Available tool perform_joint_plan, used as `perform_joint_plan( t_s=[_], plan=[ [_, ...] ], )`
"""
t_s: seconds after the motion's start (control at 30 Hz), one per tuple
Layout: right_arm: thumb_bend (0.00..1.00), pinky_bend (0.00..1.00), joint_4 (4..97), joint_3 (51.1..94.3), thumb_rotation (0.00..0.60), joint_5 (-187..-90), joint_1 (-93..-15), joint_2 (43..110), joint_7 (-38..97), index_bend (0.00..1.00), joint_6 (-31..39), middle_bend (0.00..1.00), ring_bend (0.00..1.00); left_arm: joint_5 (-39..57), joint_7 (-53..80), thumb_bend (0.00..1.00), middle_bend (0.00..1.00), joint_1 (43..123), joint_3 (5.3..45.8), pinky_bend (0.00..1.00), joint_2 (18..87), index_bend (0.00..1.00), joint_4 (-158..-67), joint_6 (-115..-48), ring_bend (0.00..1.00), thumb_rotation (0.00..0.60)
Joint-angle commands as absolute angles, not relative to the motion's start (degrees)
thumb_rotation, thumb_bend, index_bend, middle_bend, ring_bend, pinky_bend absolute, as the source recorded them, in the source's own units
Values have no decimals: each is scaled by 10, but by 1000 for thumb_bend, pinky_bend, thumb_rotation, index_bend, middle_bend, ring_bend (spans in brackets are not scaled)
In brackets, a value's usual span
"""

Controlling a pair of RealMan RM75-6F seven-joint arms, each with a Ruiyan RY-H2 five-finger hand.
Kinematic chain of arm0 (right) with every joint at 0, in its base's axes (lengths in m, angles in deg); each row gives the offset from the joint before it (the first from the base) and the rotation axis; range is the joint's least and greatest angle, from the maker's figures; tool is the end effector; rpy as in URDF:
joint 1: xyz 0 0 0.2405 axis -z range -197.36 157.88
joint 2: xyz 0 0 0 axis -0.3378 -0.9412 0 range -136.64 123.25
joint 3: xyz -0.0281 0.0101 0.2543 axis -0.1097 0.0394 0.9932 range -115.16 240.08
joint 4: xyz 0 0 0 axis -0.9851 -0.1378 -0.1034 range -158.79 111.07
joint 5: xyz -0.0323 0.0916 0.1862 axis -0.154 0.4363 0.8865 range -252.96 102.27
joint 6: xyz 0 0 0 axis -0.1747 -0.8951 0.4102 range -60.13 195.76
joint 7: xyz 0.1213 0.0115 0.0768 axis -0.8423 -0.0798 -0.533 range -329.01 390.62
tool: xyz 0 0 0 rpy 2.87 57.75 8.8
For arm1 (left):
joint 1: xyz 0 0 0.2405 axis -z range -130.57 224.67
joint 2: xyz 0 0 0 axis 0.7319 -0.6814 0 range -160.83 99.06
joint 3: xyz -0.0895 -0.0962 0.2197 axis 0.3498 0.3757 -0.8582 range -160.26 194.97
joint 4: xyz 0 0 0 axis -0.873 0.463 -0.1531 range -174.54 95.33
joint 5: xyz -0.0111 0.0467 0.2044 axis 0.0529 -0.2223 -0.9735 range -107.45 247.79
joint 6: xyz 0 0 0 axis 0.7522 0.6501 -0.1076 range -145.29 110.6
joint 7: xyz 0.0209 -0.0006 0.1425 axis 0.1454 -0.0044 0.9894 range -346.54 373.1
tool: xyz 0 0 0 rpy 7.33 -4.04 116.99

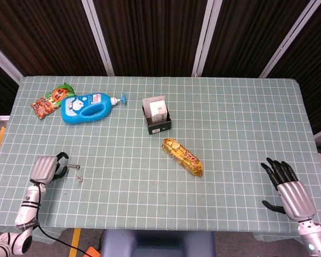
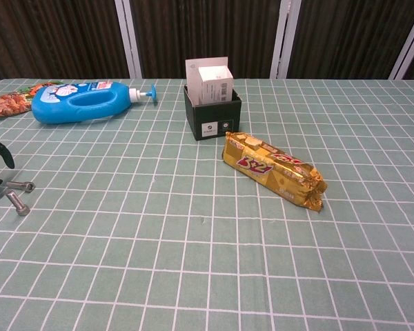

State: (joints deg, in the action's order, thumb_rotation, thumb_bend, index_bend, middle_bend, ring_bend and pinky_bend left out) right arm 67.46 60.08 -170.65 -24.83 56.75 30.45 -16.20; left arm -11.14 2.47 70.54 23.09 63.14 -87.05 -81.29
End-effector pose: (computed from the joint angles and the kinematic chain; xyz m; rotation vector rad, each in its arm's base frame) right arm -0.3026 -0.1606 0.1406 1.5957 -0.8986 0.8992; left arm -0.3470 0.3101 0.0347 -1.5447 -0.9480 -0.8087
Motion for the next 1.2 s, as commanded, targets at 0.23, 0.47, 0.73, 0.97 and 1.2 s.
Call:
perform_joint_plan(
  t_s=[0.23,0.47,0.73,0.97,1.2],
  plan=[
    [149,0,674,601,600,-1706,-248,568,305,0,-161,0,0,-116,16,413,1000,713,221,1000,650,463,-839,-803,1000,600],
    [149,0,674,601,600,-1704,-249,568,307,0,-159,0,0,-118,8,413,1000,714,217,1000,657,468,-825,-801,1000,600],
    [149,0,675,601,600,-1704,-248,567,307,0,-160,0,0,-120,6,412,1000,718,214,1000,663,476,-819,-799,1000,600],
    [149,0,674,602,600,-1702,-248,568,306,0,-159,0,0,-118,7,413,1000,719,215,1000,668,550,-812,-801,1000,600],
    [149,0,674,602,600,-1702,-248,568,308,0,-159,0,0,-117,8,414,1000,719,216,1000,667,579,-814,-805,1000,600]
  ],
)
